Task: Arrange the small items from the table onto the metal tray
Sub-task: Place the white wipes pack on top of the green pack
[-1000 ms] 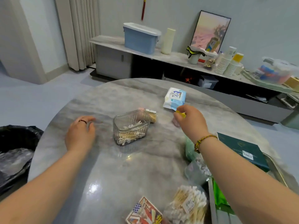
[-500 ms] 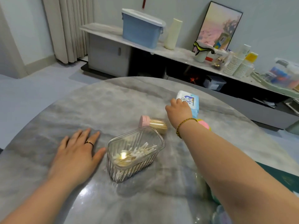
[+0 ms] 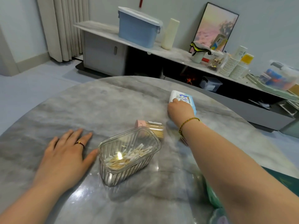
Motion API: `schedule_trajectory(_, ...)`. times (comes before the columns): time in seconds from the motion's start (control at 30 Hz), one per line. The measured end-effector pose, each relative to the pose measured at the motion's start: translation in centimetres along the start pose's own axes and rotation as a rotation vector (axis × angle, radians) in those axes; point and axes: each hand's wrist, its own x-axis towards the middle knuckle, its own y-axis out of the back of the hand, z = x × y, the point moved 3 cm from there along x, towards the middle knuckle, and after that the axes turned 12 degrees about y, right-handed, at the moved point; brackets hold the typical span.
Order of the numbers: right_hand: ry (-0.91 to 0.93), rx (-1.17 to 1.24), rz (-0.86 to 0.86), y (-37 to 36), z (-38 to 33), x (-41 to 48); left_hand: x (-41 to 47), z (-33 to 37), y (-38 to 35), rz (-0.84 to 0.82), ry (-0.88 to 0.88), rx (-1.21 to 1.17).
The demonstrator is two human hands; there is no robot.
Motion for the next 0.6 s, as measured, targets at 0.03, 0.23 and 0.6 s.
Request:
schedule_trajectory(0.03, 0.001, 0.008, 0.024, 0.6, 0.1, -0.3, 0.0, 0.1, 0.1, 0.0, 0.0, 0.003)
schedule_trajectory(0.23, 0.021, 0.039, 0.152, 4.2, 1.5, -1.4, -0.5, 0.2, 0.7, 0.01, 0.002, -0.035)
schedule_trajectory(0.6, 0.166, -0.097, 0.412, 13.9, 2.4, -4.9, -1.6, -1.1, 6.2, 0.067, 0.109, -0.658)
